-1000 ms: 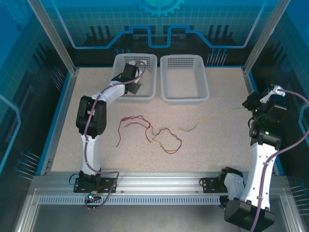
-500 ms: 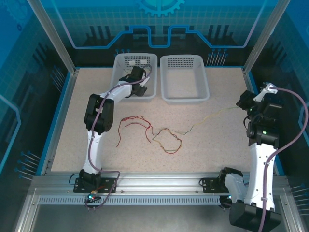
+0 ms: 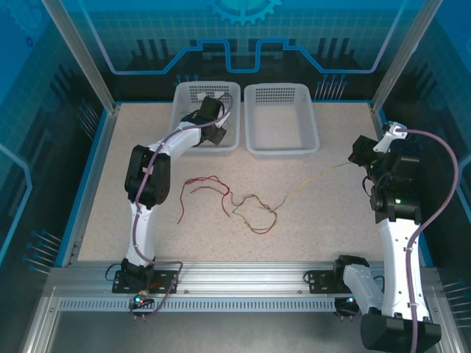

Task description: Untangle the cables

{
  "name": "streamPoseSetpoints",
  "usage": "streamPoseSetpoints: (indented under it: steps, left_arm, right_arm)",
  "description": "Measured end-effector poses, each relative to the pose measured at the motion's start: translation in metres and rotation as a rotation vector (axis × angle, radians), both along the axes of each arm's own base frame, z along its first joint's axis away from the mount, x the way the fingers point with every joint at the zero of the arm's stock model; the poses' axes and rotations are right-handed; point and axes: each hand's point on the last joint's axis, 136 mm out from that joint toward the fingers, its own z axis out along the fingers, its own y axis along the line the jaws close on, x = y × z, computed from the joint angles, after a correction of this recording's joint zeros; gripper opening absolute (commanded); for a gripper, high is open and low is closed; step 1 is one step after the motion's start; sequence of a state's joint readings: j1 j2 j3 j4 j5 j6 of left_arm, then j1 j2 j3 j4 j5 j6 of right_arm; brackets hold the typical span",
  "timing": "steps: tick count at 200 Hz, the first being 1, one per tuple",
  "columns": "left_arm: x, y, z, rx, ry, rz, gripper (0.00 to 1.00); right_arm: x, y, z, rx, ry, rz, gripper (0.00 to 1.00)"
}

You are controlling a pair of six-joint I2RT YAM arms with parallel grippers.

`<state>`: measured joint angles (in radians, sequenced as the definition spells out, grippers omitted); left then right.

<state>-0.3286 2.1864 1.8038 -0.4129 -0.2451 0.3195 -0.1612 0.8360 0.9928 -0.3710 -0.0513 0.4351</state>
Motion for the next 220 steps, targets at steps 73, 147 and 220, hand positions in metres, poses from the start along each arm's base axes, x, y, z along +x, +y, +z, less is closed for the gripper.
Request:
streamPoseSetpoints:
  steps: [73, 147, 220]
  left_arm:
    - [-0.018, -0.01, 0.125, -0.086, -0.25, -0.016, 0.69]
    - [-0.048, -0.008, 0.117, -0.119, -0.223, -0.001, 0.8]
    - [-0.208, -0.069, 0.252, -0.539, -0.51, -0.328, 0.9]
  right_arm:
    - [0.0, 0.007, 0.01, -0.035, -0.025, 0.009, 0.0]
    - [-0.001, 0.02, 0.019, -0.039, -0.044, 0.049, 0.0]
    - [-0.003, 0.058, 0.097, 0.009, -0.138, 0.218, 0.0]
